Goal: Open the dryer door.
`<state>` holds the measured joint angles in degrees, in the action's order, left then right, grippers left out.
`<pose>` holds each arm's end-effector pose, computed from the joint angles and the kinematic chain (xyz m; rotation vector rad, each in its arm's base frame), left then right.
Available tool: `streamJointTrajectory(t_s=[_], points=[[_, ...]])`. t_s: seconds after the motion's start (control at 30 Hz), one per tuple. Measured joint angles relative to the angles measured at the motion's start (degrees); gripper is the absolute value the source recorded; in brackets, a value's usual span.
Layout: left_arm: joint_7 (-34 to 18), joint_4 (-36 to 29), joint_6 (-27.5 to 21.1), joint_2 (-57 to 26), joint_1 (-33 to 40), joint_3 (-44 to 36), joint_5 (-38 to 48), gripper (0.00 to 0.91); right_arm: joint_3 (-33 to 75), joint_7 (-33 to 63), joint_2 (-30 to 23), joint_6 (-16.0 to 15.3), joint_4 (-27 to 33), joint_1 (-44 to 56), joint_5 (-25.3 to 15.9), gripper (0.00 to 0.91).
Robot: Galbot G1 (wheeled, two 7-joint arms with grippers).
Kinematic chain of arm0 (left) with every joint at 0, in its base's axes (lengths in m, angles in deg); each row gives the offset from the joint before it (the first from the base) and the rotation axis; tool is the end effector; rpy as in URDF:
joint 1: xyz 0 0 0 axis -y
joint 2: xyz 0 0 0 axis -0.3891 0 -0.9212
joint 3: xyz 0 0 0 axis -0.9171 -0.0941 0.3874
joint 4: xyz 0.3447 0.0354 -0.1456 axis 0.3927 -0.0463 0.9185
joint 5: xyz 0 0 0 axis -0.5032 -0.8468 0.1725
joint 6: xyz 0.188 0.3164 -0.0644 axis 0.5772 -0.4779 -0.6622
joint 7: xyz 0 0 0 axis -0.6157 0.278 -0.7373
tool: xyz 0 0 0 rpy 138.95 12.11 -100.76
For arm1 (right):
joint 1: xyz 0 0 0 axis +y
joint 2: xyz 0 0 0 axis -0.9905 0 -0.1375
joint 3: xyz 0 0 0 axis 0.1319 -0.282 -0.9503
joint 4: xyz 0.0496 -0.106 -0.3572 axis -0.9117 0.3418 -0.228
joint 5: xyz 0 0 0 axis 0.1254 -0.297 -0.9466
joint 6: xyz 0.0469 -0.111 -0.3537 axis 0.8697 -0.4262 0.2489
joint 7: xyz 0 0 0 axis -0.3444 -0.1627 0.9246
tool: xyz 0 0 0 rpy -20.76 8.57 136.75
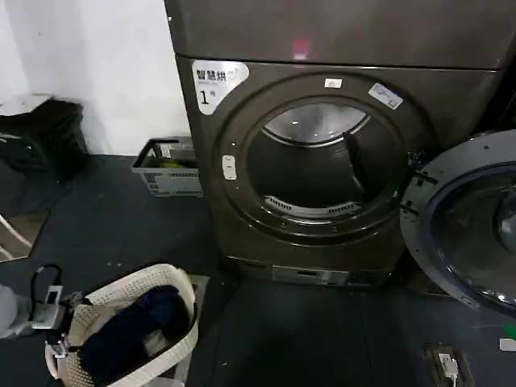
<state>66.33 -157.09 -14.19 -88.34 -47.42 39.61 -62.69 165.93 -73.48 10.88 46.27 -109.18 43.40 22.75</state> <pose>0.2956 0.3003 -0.1810 -1.0468 -1.5044 -1.3842 -0.0743 -0.4320 -0.0316 1.6514 2.2982 -0.6540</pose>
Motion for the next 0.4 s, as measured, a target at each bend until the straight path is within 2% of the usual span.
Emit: streamJointTrajectory(t_s=[0.4], points=[[0.1,0.1,0.4,0.1,-0.5,1.0,-0.3,0.907,0.8,0.0,-0.2,0.2,-0.1,0.1,0.0,0.907]])
